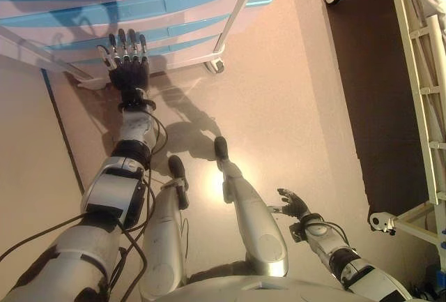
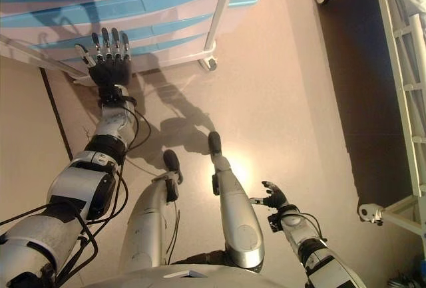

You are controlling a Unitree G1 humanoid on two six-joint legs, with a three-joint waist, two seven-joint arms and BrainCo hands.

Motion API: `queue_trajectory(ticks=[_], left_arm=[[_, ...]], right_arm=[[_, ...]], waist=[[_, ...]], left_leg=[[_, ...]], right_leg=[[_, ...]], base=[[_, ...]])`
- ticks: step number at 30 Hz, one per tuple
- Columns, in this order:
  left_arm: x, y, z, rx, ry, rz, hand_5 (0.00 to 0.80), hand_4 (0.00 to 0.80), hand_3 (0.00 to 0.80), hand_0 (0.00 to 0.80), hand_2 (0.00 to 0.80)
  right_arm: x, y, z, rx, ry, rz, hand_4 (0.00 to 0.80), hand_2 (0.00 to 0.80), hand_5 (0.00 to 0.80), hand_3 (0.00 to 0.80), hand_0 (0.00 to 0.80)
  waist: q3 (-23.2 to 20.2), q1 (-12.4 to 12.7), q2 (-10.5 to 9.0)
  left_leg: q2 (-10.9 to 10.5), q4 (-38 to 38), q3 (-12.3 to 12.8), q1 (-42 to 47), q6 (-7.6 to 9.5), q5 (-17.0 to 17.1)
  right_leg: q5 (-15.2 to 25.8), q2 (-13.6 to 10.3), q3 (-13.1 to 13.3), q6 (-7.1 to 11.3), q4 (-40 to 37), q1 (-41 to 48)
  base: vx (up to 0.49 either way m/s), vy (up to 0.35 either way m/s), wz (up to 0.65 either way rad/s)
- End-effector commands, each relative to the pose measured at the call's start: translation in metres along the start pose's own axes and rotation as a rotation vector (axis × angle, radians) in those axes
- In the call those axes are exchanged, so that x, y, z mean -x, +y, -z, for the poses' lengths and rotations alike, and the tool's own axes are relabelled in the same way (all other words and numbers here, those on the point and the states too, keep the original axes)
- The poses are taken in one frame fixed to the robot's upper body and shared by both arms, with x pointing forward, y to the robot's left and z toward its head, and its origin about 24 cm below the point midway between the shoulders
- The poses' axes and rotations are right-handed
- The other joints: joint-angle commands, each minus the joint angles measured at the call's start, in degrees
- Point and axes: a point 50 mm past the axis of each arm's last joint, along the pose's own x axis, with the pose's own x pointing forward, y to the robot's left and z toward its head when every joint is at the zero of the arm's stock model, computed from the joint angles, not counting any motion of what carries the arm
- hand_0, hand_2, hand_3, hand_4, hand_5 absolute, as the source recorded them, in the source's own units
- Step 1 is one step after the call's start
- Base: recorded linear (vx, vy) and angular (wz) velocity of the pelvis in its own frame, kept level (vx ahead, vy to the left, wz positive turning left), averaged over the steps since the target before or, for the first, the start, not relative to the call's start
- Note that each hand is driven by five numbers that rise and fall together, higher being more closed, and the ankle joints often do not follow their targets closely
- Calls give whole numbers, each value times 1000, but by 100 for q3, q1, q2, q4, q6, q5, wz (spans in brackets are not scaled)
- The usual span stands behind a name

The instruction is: Open the drawer and pick up the medicine

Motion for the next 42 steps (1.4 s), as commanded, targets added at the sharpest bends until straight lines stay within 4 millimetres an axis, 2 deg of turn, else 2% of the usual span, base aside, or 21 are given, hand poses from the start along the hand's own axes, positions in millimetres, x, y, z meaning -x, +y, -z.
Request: queue_trajectory(ticks=[1,6,17,23,24,25,26,29,33,37,40,42], left_arm=[[-32,-69,10,-27,102,387,0,0,0,0,0],[-40,-81,4,-34,95,425,0,0,0,0,0],[-62,-122,-3,-66,95,524,0,0,0,0,0],[-68,-149,-2,-3,78,676,0,0,0,0,0],[-67,-155,0,23,72,714,405,405,405,405,405],[-66,-158,2,41,69,736,552,552,552,552,552],[-65,-160,4,57,63,761,800,800,800,800,800],[-58,-163,11,116,58,817,800,800,800,800,800],[-47,-154,17,154,61,838,800,800,800,800,800],[-22,-129,26,201,73,823,800,800,800,800,800],[12,-95,32,243,84,760,800,800,800,800,800],[27,-80,33,258,86,726,800,800,800,800,800]], right_arm=[[7,-20,9,38,6,33,0,0,0,0,0],[7,-21,9,41,8,36,0,0,0,0,0],[9,-22,16,55,21,34,0,0,0,0,0],[10,-23,19,61,25,29,0,0,0,0,0],[10,-22,18,63,24,26,0,0,0,0,0],[10,-22,18,65,24,23,0,0,0,0,0],[9,-22,17,67,22,20,0,0,0,0,0],[9,-20,17,79,19,13,0,0,0,0,0],[9,-17,15,88,13,10,0,0,0,0,0],[8,-17,11,95,3,18,0,0,0,0,0],[6,-19,6,100,-4,38,0,0,0,0,0],[6,-21,5,98,-5,46,0,0,0,0,0]], waist=[[16,149,290],[16,149,309],[15,102,314],[15,84,298],[15,88,290],[15,93,283],[14,100,281],[-4,133,280],[-50,205,286],[-119,350,326],[-197,553,396],[-236,645,415]], left_leg=[[-82,-1288,-130,568,-338,270],[-74,-1295,-121,615,-331,265],[-45,-1308,-81,748,-315,232],[-34,-1289,-66,809,-315,206],[-35,-1288,-70,822,-316,201],[-34,-1292,-75,835,-318,200],[-32,-1288,-81,843,-324,198],[-36,-1312,-104,910,-337,195],[-36,-1339,-157,995,-352,193],[-35,-1324,-291,1081,-400,190],[-21,-1334,-446,1189,-472,217],[-11,-1347,-519,1211,-502,267]], right_leg=[[-672,290,-322,-221,486,127],[-696,287,-321,-221,505,169],[-727,290,-291,-222,514,286],[-749,293,-283,-232,512,361],[-754,296,-284,-236,512,378],[-761,300,-285,-238,512,395],[-772,303,-286,-242,519,406],[-819,310,-307,-258,523,481],[-886,325,-372,-293,535,585],[-1000,346,-490,-357,575,745],[-1128,349,-654,-431,614,947],[-1139,342,-732,-458,609,1017]], base=[[18,41,0],[3,6,0],[0,0,0],[0,0,0],[0,0,0],[0,0,0],[0,0,0],[0,0,0],[-12,-8,0],[-50,-40,0],[-70,-57,18],[-82,-73,23]])
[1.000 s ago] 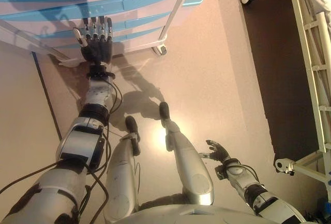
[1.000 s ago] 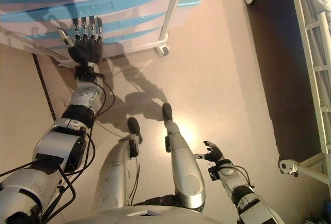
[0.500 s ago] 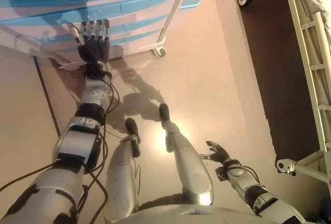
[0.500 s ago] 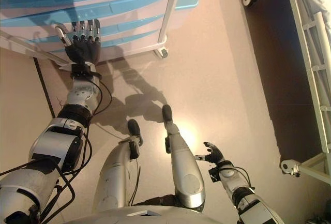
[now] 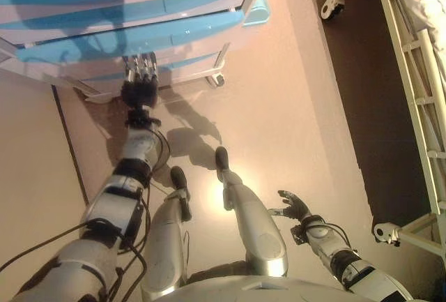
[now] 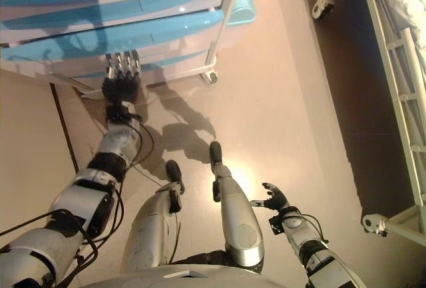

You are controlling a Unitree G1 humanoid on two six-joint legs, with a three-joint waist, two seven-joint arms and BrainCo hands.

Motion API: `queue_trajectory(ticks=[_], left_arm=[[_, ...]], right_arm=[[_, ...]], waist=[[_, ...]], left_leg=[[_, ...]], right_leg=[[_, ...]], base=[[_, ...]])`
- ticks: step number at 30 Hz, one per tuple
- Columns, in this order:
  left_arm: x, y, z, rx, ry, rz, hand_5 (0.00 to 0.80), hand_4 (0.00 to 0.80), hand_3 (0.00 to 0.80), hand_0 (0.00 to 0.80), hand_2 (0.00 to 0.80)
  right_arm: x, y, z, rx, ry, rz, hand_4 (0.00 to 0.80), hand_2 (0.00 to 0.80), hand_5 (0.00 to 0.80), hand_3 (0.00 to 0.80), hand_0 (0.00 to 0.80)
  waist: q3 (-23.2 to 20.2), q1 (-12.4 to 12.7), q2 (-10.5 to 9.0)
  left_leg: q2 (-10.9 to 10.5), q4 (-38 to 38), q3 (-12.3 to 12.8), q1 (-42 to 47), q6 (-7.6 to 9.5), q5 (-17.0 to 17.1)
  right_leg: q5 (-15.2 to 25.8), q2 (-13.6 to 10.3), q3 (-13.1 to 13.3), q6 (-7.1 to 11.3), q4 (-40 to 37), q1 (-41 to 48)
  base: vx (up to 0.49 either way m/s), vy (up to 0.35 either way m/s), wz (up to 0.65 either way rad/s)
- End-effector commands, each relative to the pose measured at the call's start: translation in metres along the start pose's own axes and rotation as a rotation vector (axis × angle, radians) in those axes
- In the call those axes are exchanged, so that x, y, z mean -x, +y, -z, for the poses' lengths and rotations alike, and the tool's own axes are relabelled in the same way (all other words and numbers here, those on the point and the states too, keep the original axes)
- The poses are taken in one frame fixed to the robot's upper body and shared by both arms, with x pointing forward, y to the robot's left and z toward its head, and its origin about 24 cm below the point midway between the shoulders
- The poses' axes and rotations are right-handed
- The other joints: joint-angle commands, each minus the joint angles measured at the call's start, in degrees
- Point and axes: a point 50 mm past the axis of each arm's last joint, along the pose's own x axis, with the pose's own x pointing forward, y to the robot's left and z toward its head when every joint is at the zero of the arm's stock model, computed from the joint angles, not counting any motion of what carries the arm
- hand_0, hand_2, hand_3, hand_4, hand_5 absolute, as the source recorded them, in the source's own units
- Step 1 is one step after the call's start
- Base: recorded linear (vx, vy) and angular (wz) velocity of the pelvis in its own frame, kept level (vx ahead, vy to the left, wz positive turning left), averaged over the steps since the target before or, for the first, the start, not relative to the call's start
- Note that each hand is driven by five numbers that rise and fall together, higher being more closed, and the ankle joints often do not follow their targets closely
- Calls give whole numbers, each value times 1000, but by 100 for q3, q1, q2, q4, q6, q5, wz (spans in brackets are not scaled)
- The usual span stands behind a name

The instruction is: Open the drawer and pick up the medicine

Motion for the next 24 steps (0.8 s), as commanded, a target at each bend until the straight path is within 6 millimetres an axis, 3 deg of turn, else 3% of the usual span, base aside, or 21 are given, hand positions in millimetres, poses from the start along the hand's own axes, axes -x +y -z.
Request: queue_trajectory(ticks=[1,8,12,16,18,20,21,24], left_arm=[[-34,-113,23,130,65,797,800,800,800,800,800],[33,-48,20,179,183,619,800,800,800,800,800],[78,-8,7,183,234,431,800,800,800,800,800],[141,36,-21,145,247,107,800,800,800,800,800],[189,57,-40,102,256,-131,800,800,800,800,800],[210,66,-48,69,253,-287,800,800,800,800,800],[238,74,-57,26,266,-441,800,800,800,800,800],[278,83,-71,-81,313,-729,800,800,800,800,800]], right_arm=[[5,-20,4,50,-6,45,0,0,0,0,0],[4,-35,3,103,11,72,0,0,0,0,0],[3,-48,1,135,29,89,0,0,0,0,0],[6,-61,4,135,46,104,0,0,0,0,0],[7,-63,8,110,53,116,0,0,0,0,0],[8,-62,10,101,57,118,0,0,0,0,0],[9,-60,15,88,68,123,0,0,0,0,0],[12,-59,25,56,94,139,0,0,0,0,0]], waist=[[-273,484,393],[-407,913,562],[-535,1140,719],[-700,1335,836],[-794,1430,889],[-879,1457,909],[-942,1503,925],[-1099,1535,961]], left_leg=[[88,-305,-386,-41,-415,-82],[166,-526,-689,278,-553,119],[173,-778,-834,543,-615,250],[142,-976,-995,759,-646,354],[101,-1067,-1087,884,-656,383],[86,-1138,-1108,923,-659,421],[63,-1180,-1122,1000,-662,415],[9,-1250,-1151,1064,-656,442]], right_leg=[[-1041,401,-190,-227,655,234],[-1133,381,-482,-285,534,740],[-1185,369,-627,-278,397,1060],[-1179,354,-771,-249,192,1354],[-1180,347,-834,-224,88,1506],[-1149,344,-879,-209,10,1552],[-1156,328,-914,-188,-44,1634],[-1113,308,-988,-158,-177,1731]], base=[[-91,-99,28],[-82,-74,34],[-38,-25,32],[3,-25,27],[26,-21,23],[32,-12,17],[53,-6,21],[60,7,23]])
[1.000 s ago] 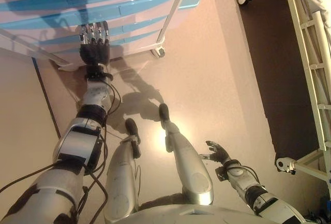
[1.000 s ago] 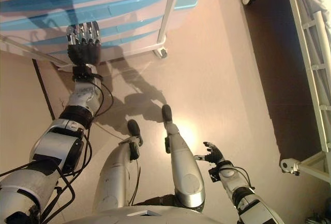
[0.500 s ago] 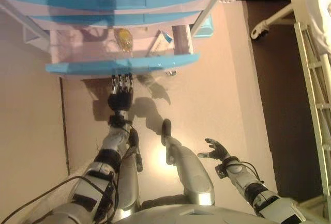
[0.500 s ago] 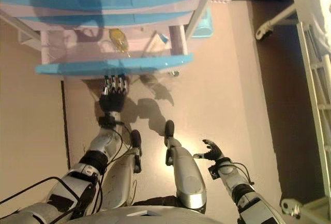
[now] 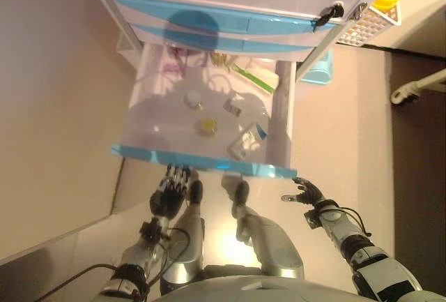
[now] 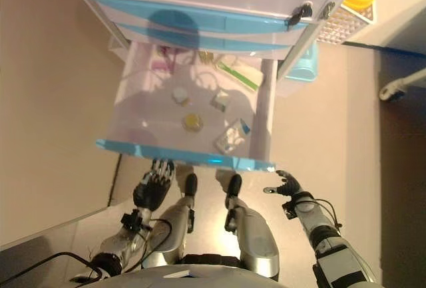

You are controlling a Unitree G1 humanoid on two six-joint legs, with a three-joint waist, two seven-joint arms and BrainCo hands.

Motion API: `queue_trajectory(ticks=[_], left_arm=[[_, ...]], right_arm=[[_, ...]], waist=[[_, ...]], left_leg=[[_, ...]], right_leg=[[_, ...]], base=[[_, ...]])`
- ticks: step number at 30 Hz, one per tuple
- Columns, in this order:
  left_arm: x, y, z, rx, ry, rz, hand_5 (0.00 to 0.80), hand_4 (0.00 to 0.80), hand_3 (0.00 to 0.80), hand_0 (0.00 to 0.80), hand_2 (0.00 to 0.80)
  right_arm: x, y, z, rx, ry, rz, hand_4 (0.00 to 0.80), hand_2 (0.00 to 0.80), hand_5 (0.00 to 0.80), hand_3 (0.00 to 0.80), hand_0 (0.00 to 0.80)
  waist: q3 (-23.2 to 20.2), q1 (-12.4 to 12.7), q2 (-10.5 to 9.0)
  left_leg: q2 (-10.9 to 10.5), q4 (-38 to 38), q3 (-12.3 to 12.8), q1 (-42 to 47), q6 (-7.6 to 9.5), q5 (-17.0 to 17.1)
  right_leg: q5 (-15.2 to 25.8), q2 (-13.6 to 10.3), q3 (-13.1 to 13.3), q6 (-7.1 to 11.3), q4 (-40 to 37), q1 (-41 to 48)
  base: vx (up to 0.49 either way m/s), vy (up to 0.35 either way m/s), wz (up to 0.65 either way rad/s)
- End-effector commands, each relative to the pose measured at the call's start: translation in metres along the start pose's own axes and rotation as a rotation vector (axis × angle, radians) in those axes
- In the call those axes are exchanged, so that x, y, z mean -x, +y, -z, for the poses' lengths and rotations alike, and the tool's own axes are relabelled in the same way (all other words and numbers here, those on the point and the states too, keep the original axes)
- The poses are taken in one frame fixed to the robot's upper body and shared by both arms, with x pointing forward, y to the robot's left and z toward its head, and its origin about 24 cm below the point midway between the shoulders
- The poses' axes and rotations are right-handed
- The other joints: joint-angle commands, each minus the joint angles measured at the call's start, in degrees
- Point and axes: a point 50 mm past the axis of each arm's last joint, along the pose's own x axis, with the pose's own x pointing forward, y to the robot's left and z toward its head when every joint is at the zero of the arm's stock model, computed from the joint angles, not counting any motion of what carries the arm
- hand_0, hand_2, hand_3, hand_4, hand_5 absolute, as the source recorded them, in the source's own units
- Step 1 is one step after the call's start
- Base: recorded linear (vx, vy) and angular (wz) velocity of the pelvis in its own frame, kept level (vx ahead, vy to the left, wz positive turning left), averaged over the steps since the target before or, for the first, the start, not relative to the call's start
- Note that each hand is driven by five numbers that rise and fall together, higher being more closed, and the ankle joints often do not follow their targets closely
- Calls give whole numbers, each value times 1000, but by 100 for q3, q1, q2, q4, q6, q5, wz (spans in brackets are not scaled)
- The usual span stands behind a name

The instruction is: Open the drawer and pick up the medicine

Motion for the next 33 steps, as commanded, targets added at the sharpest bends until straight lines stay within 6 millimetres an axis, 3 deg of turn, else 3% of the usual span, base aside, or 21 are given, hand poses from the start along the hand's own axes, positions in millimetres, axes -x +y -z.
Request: queue_trajectory(ticks=[1,4,5,6,8,12,15,17,20,22,25,28,33], left_arm=[[59,27,-38,-155,-55,-310,800,800,800,800,800],[90,47,-45,-333,-7,-617,800,800,800,800,800],[98,52,-48,-398,16,-709,671,671,671,671,671],[104,55,-51,-497,38,-811,0,0,0,0,0],[108,57,-60,-619,36,-934,0,0,0,0,0],[101,51,-75,-1053,111,-1133,0,0,0,0,0],[82,48,-69,-1305,240,-1111,0,0,0,0,0],[75,47,-63,-1437,319,-1084,0,0,0,0,0],[74,48,-58,-1514,400,-1062,0,0,0,0,0],[79,51,-54,-1503,449,-1056,0,0,0,0,0],[85,55,-48,-1493,499,-1054,0,0,0,0,0],[89,58,-43,-1475,525,-1048,0,0,0,0,0],[91,61,-38,-1458,557,-1047,0,0,0,0,0]], right_arm=[[10,-5,28,10,62,23,0,0,0,0,0],[14,-3,39,-8,98,37,0,0,0,0,0],[15,-1,43,-3,111,43,0,0,0,0,0],[17,0,49,9,130,51,0,0,0,0,0],[21,2,60,61,182,86,0,0,0,0,0],[35,-14,85,126,323,304,0,0,0,0,0],[43,-32,90,82,341,521,0,0,0,0,0],[45,-49,82,60,282,660,0,0,0,0,0],[46,-87,52,8,128,855,0,0,0,0,0],[50,-111,17,28,-49,964,0,0,0,0,0],[61,-129,-46,94,-339,1032,0,0,0,0,0],[76,-125,-110,203,-651,961,0,0,0,0,0],[95,-96,-173,486,-987,713,0,0,0,0,0]], waist=[[-677,248,-258],[-831,203,-222],[-885,181,-218],[-937,159,-224],[-1026,99,-238],[-1205,-34,-286],[-1300,-138,-322],[-1337,-209,-345],[-1381,-342,-353],[-1428,-458,-346],[-1497,-588,-325],[-1603,-685,-308],[-1780,-668,-350]], left_leg=[[-321,137,157,-268,28,-317],[-378,104,155,-179,51,-335],[-389,93,167,-141,64,-353],[-402,99,171,-114,75,-367],[-420,97,200,-54,104,-398],[-437,65,249,85,169,-451],[-433,5,317,212,234,-495],[-420,-67,382,303,272,-516],[-407,-206,467,433,311,-529],[-399,-337,530,522,327,-527],[-395,-507,624,611,323,-502],[-393,-590,744,630,320,-506],[-409,-621,900,625,328,-543]], right_leg=[[-742,-106,135,334,679,32],[-724,-127,128,357,600,115],[-723,-133,129,363,582,139],[-714,-145,132,375,565,167],[-708,-150,169,382,546,201],[-667,-149,272,423,514,274],[-612,-132,395,461,472,331],[-556,-118,493,500,433,352],[-487,-98,663,549,379,370],[-440,-91,774,583,324,367],[-370,-105,875,631,219,369],[-331,-132,945,679,137,332],[-301,-198,966,735,44,296]], base=[[72,35,23],[73,61,29],[88,68,9],[91,52,1],[91,43,0],[96,26,-1],[86,10,-19],[62,6,-27],[40,34,-28],[37,64,-25],[31,72,-24],[31,70,-18],[41,37,-14]])
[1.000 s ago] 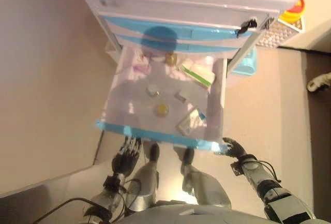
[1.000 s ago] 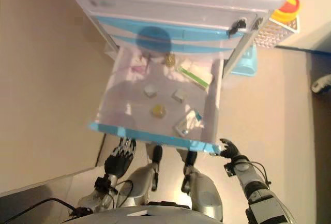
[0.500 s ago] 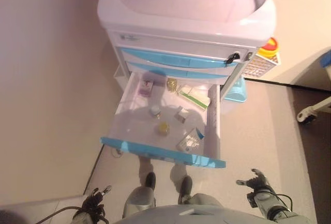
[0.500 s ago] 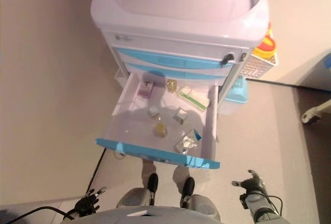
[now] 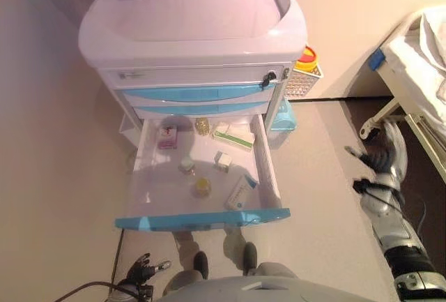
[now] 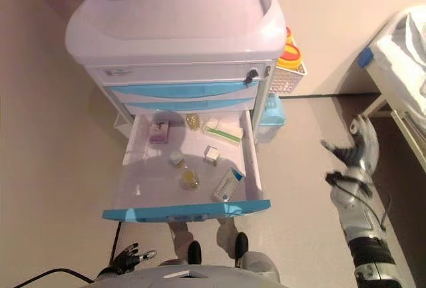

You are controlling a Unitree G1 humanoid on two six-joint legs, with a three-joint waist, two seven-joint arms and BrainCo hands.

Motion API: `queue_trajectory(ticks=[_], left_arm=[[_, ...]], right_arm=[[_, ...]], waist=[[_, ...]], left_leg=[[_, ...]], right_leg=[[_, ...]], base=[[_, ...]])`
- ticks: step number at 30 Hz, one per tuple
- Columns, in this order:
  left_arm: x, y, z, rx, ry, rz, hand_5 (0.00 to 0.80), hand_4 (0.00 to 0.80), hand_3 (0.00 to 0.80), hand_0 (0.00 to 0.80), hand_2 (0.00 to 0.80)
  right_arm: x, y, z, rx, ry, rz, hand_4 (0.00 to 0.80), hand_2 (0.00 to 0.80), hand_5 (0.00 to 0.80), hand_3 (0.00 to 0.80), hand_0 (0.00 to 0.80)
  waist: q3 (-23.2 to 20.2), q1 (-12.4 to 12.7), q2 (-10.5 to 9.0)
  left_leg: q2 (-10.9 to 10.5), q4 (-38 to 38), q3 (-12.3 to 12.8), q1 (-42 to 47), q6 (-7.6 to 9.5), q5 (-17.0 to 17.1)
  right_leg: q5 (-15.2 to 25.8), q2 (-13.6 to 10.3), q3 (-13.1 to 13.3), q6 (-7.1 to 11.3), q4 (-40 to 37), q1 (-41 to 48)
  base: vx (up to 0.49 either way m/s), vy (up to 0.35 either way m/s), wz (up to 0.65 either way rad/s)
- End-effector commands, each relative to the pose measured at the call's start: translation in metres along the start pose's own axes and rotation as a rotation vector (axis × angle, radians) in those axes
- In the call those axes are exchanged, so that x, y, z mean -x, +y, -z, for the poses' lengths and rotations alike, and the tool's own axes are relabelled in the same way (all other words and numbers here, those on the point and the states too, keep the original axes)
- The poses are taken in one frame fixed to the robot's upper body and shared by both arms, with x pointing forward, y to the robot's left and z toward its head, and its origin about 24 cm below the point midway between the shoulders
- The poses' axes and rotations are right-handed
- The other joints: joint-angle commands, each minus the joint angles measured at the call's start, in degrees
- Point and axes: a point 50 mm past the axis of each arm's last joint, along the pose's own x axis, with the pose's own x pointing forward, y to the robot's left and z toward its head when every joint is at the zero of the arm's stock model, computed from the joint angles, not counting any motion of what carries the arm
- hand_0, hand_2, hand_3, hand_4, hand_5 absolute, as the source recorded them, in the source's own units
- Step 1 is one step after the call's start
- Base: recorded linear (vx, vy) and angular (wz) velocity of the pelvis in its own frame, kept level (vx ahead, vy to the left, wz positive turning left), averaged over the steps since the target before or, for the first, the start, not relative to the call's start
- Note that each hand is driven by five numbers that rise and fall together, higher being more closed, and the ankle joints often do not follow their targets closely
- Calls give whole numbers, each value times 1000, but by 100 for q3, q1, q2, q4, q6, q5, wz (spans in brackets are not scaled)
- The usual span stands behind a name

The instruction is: Open the drawer and pick up the medicine

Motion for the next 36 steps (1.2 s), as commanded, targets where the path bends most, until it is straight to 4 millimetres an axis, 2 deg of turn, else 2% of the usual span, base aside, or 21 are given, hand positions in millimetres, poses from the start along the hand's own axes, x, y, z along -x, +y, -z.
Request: queue_trajectory(ticks=[1,5,8,12,17,23,32,36], left_arm=[[-2,6,-4,-62,3,-3,0,0,0,0,0],[-3,11,-8,-80,-2,-5,0,0,0,0,0],[-4,13,-13,-94,-5,0,0,0,0,0,0],[-5,15,-15,-117,-1,7,0,0,0,0,0],[-4,17,-14,-141,6,14,0,0,0,0,0],[-4,19,-17,-165,0,18,0,0,0,0,0],[-8,18,-40,-184,-80,38,0,0,0,0,0],[-8,17,-43,-201,-97,49,0,0,0,0,0]], right_arm=[[-23,-3,-45,54,-317,-133,0,0,0,0,0],[-29,6,-86,71,-544,-323,0,0,0,0,0],[-28,21,-105,103,-645,-426,0,0,0,0,0],[-24,43,-118,150,-706,-551,0,0,0,0,0],[-18,71,-119,223,-719,-674,0,0,0,0,0],[-14,94,-117,288,-689,-757,0,0,0,0,0],[-29,114,-114,343,-565,-701,0,0,0,0,0],[-38,117,-111,363,-517,-666,0,0,0,0,0]], waist=[[-217,129,-117],[-267,239,-173],[-265,348,-185],[-241,514,-207],[-166,745,-226],[-37,960,-228],[298,1276,-185],[434,1420,-168]], left_leg=[[-259,37,65,-114,67,-626],[-279,50,86,-119,86,-654],[-298,70,39,-130,106,-664],[-328,91,-79,-140,127,-667],[-370,101,-264,-167,152,-660],[-418,138,-466,-251,185,-643],[-509,274,-743,-541,246,-608],[-555,350,-855,-661,280,-605]], right_leg=[[-453,-136,104,531,339,19],[-464,-181,76,553,346,17],[-493,-210,24,560,386,24],[-530,-242,-63,561,439,51],[-568,-275,-203,557,495,74],[-600,-312,-326,546,568,47],[-618,-399,-536,551,727,-130],[-607,-440,-623,574,770,-184]], base=[[44,11,-6],[35,7,-3],[34,11,-3],[43,2,7],[45,0,16],[33,14,16],[-2,18,20],[12,10,19]])
